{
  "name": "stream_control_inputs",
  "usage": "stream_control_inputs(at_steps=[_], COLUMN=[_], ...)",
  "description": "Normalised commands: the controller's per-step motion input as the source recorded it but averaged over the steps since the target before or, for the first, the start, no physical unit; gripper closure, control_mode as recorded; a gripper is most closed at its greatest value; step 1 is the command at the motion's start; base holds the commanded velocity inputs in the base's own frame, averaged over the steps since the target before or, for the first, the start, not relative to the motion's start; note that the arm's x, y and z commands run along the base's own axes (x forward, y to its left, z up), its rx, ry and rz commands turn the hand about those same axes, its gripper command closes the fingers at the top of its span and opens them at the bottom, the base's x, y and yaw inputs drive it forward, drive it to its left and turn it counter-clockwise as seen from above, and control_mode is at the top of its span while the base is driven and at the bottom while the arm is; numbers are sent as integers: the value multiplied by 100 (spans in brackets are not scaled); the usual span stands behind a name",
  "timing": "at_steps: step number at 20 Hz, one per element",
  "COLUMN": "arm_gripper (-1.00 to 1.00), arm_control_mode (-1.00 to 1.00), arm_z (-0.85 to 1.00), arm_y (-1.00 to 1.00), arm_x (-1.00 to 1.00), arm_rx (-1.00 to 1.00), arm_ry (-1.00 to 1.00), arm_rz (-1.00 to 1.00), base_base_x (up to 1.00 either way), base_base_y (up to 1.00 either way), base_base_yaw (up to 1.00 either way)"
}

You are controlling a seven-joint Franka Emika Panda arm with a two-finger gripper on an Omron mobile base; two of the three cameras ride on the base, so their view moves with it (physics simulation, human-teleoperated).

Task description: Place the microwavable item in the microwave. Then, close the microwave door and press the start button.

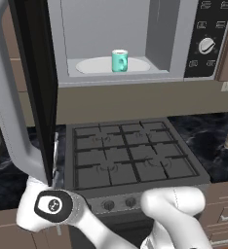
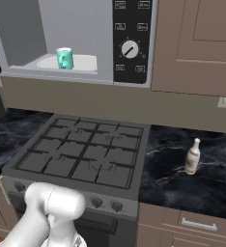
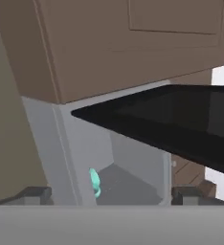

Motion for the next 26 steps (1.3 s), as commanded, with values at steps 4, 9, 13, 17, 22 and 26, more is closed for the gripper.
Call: stream_control_inputs(at_steps=[4,9,13,17,22,26], arm_gripper=[-100,-100,-100,-100,-100,-100], arm_control_mode=[-100,-100,-100,-100,-100,-100], arm_z=[-3,30,74,92,52,15], arm_y=[94,50,-14,-63,-71,-100], arm_x=[0,0,-19,-41,-31,-24], arm_rx=[-13,-8,0,6,12,21], arm_ry=[2,0,-3,-5,-3,-2], arm_rz=[-33,-34,-18,-4,2,14], base_base_x=[0,0,0,0,0,0], base_base_y=[0,0,0,0,0,0], base_base_yaw=[0,0,0,0,0,0])
